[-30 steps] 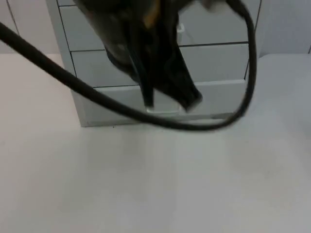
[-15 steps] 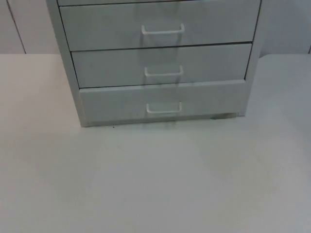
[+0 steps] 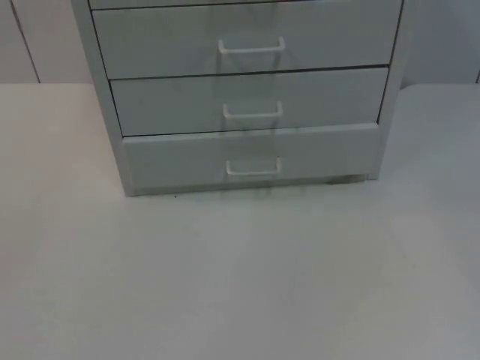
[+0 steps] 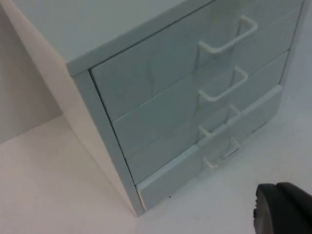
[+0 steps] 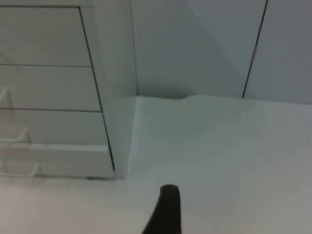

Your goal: Open the drawer with the left hand, place the block into the drawer with the right hand, then close the drawer with the left hand.

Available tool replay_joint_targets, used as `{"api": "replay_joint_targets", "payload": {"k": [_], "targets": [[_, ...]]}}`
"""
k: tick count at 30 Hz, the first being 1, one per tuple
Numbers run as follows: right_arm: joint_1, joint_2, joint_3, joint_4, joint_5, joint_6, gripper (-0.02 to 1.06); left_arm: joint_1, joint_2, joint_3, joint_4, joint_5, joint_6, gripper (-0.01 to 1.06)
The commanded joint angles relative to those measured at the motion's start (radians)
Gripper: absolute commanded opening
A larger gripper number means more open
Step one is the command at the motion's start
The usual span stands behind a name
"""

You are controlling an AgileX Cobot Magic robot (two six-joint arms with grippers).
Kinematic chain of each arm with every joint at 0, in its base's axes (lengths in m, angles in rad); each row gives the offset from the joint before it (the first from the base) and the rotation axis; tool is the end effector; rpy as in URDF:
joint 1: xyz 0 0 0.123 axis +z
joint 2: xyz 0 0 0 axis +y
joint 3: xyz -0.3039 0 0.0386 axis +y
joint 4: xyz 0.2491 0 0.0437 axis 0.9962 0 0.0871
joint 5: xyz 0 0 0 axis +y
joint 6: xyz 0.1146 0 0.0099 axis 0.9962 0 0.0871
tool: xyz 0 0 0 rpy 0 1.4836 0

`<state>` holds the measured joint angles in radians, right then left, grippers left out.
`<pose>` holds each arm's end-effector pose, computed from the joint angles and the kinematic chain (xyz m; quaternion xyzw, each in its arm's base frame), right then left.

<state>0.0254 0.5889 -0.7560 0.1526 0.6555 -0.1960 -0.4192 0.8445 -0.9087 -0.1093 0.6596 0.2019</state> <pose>0.1124 0.0135 0.3642 -0.0673 0.8290 0.0249 0.5546 0.1551 -0.0775 0.3798 0.2438 0.8259 -0.1053 0.4974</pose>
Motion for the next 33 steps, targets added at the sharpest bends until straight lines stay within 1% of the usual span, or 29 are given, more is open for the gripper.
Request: {"api": "replay_joint_targets", "payload": {"k": [1, 5, 8, 10, 11, 13, 14, 15, 16, 17, 19, 21, 22, 24, 26, 28, 30, 33], "targets": [[0.009, -0.034, 0.006, 0.021, 0.012, -0.019, 0.72, 0.003, -0.079, 0.054, -0.017, -0.032, -0.02, 0.0], [0.011, -0.109, 0.048, 0.069, 0.015, -0.073, 0.72, 0.003, -0.239, 0.147, -0.013, -0.061, -0.045, 0.0], [0.011, -0.151, 0.076, 0.066, 0.028, -0.073, 0.72, 0.003, -0.31, 0.193, -0.004, -0.061, -0.05, 0.0], [0.011, -0.198, 0.095, 0.057, 0.069, -0.073, 0.72, 0.003, -0.383, 0.236, -0.002, -0.062, -0.052, 0.0], [0.011, -0.198, 0.095, 0.057, 0.069, -0.073, 0.72, 0.003, -0.383, 0.236, -0.002, -0.062, -0.052, 0.0], [0.009, -0.25, 0.102, 0.052, 0.142, -0.073, 0.72, 0.003, -0.443, 0.273, 0.001, -0.052, -0.077, 0.0], [0.009, -0.273, 0.102, 0.052, 0.164, -0.073, 0.72, 0.003, -0.475, 0.289, 0.017, -0.049, -0.1, 0.0], [0.009, -0.295, 0.102, 0.039, 0.187, -0.055, 0.72, 0.003, -0.518, 0.308, 0.038, -0.038, -0.13, 0.0], [0.009, -0.314, 0.102, 0.02, 0.208, -0.03, 0.72, 0.003, -0.54, 0.317, 0.051, -0.02, -0.134, 0.0], [0.009, -0.314, 0.102, 0.02, 0.208, -0.03, 0.72, 0.003, -0.54, 0.317, 0.051, -0.02, -0.134, 0.0], [0.009, -0.356, 0.102, -0.034, 0.254, 0.04, 0.72, 0.003, -0.583, 0.316, 0.08, 0.029, -0.146, 0.0], [0.009, -0.395, 0.102, -0.091, 0.3, 0.091, 0.72, 0.003, -0.62, 0.317, 0.109, 0.073, -0.193, 0.0], [0.009, -0.395, 0.102, -0.091, 0.3, 0.091, 0.72, 0.003, -0.62, 0.317, 0.109, 0.073, -0.193, 0.0], [0.009, -0.434, 0.102, -0.121, 0.336, 0.103, 0.72, 0.003, -0.657, 0.319, 0.146, 0.117, -0.22, 0.0], [0.009, -0.468, 0.102, -0.13, 0.372, 0.106, 0.72, 0.003, -0.693, 0.331, 0.187, 0.156, -0.251, 0.0], [0.009, -0.487, 0.107, -0.13, 0.378, 0.119, 0.72, 0.003, -0.715, 0.337, 0.204, 0.166, -0.265, 0.0], [0.009, -0.536, 0.138, -0.132, 0.378, 0.144, 0.72, 0.003, -0.758, 0.36, 0.216, 0.178, -0.288, 0.0], [0.009, -0.574, 0.174, -0.132, 0.378, 0.159, 0.72, 0.003, -0.822, 0.389, 0.216, 0.186, -0.288, 0.0]]}}
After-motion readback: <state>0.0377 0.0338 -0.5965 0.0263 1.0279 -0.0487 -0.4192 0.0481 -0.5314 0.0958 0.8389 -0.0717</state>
